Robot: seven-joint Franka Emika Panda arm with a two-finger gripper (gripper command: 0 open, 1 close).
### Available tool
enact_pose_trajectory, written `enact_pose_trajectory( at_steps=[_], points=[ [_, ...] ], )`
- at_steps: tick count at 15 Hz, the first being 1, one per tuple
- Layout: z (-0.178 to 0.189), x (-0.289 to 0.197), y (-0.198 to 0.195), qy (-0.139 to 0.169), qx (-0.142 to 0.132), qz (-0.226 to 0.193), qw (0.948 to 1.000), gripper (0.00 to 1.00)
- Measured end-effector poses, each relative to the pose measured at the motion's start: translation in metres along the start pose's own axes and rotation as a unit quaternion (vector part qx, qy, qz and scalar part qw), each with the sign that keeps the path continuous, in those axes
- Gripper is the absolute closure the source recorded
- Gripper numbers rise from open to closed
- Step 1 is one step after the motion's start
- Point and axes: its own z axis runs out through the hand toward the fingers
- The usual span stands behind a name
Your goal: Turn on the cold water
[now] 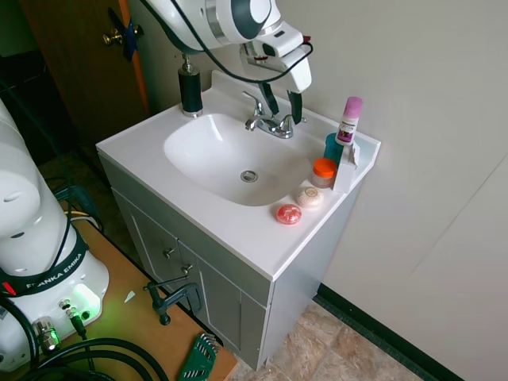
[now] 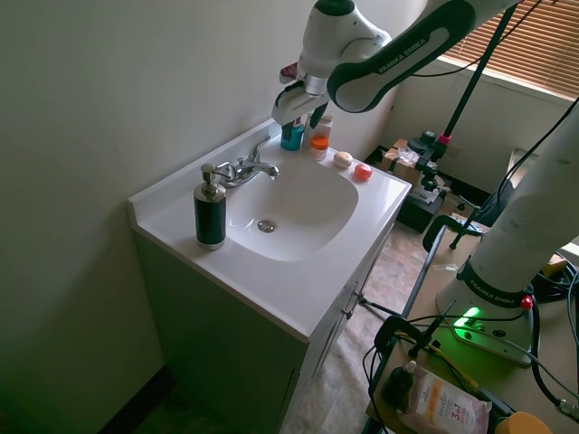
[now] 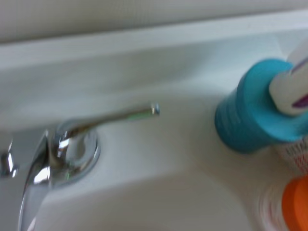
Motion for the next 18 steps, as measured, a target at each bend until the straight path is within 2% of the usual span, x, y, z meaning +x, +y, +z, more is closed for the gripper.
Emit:
enact_pose_trajectory(
  at_steps=[3,9,13,18],
  points=[
    [0.019,0.015,-0.025,0.021,0.006,0.016,0.9996,0.0],
    [0.056,0.016,-0.068,0.029,0.009,0.012,0.9995,0.0],
    [0.07,0.023,-0.064,0.03,-0.002,0.02,0.9993,0.0],
    [0.077,0.004,-0.049,0.003,-0.011,0.025,0.9996,0.0]
  ],
)
